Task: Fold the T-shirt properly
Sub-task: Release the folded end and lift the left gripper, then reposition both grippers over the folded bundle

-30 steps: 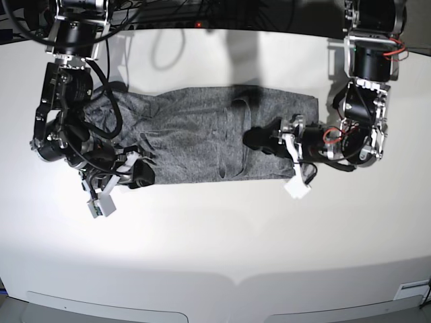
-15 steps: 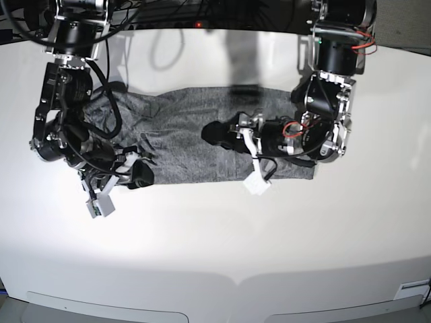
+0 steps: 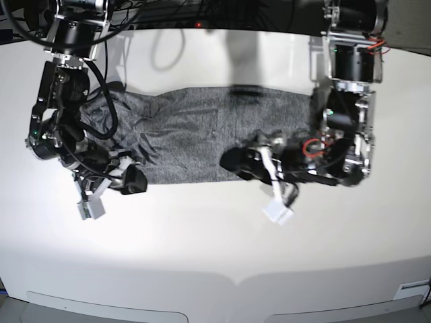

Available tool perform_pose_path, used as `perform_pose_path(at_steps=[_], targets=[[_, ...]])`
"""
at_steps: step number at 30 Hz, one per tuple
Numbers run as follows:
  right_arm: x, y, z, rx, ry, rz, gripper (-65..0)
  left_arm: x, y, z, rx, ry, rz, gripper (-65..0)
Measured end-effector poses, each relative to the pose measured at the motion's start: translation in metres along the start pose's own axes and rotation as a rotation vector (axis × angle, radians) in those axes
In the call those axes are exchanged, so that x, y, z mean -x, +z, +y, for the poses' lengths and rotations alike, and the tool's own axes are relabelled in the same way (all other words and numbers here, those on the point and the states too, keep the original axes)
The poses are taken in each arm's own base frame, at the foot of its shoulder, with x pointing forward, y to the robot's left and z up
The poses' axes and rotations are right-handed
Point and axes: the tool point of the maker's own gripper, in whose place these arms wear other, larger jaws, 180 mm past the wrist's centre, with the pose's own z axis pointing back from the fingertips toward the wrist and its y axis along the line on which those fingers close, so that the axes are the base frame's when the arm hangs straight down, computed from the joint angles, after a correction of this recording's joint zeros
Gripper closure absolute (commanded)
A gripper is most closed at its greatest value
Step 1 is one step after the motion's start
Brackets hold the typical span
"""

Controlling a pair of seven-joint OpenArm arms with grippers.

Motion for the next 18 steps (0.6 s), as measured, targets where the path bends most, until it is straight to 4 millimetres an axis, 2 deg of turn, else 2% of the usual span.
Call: perform_pose_path(at_steps=[4, 7, 9, 12, 13, 18], targets=[[-0.001, 0.021, -0.033, 0.087, -0.065, -0.029, -16.1, -0.012, 0.033, 0.016, -0.156, -0.153, 0.01, -20.1], [0.007, 0.039, -0.057, 0.154, -0.112, -0.012, -16.1, -0.024, 0.054, 0.029, -0.267, -0.2, -0.007, -20.1], [0.012, 0.05, -0.07, 0.19, -0.124, 0.016, -16.1, -0.031, 0.065, 0.032, -0.308, -0.212, -0.02, -20.1], [0.014, 0.063, -0.084, 0.227, -0.105, 0.056, -16.4, -0.039, 0.07, 0.027, -0.319, -0.245, -0.045, -20.2], [0.014, 0.067, -0.089, 0.238, -0.095, 0.07, -18.1, -0.042, 0.069, 0.024, -0.314, -0.251, -0.053, -20.2], [0.012, 0.081, -0.104, 0.277, -0.064, 0.101, -34.3, -0.057, 0.07, 0.018, -0.298, -0.267, -0.139, -20.2]])
